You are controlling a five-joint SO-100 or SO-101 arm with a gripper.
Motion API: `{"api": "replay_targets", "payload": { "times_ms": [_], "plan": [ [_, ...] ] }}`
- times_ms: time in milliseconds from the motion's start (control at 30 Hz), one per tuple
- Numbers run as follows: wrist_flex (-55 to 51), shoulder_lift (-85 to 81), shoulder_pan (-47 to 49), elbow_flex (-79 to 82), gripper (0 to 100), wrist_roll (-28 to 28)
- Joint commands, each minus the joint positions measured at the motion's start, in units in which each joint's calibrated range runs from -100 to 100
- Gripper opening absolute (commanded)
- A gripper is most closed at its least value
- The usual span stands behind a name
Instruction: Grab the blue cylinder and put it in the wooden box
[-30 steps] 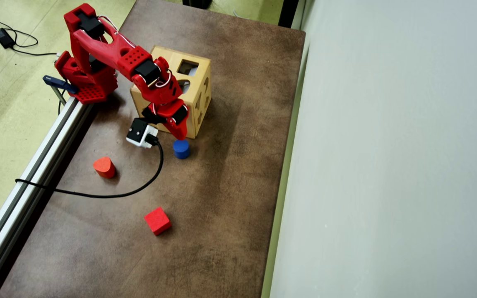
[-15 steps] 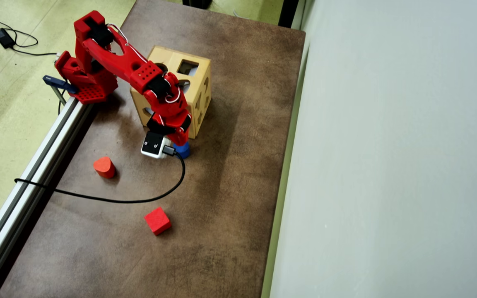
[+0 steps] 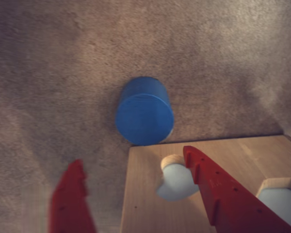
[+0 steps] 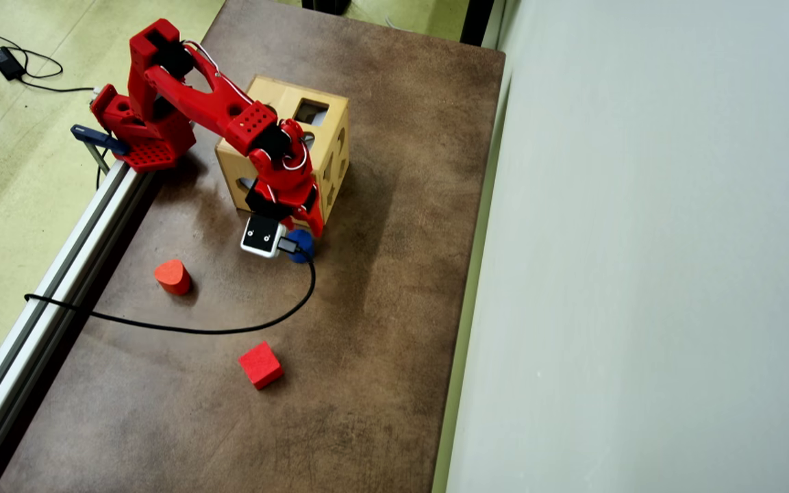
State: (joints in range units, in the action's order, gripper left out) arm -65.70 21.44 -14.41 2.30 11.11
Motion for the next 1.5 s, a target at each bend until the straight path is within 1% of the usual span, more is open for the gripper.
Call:
{"api": "replay_targets", "payload": {
  "times_ms": [0,133,300,467,767,1033,1467],
  "plan": [
    [-2.22,-0.76,-0.38,-2.39,38,-0.15],
    [-3.26,0.68,-0.45,-2.48,40,-0.54],
    [-2.62,2.89,-0.45,-2.57,42,-3.27],
    [-2.22,3.32,-0.45,-2.84,42,-3.42],
    [-3.26,14.36,-1.42,-14.38,41,-3.42],
    [-3.26,17.5,-1.42,-13.84,41,-3.37],
    [-2.3,17.67,-1.42,-14.47,41,-2.93]
  ]
}}
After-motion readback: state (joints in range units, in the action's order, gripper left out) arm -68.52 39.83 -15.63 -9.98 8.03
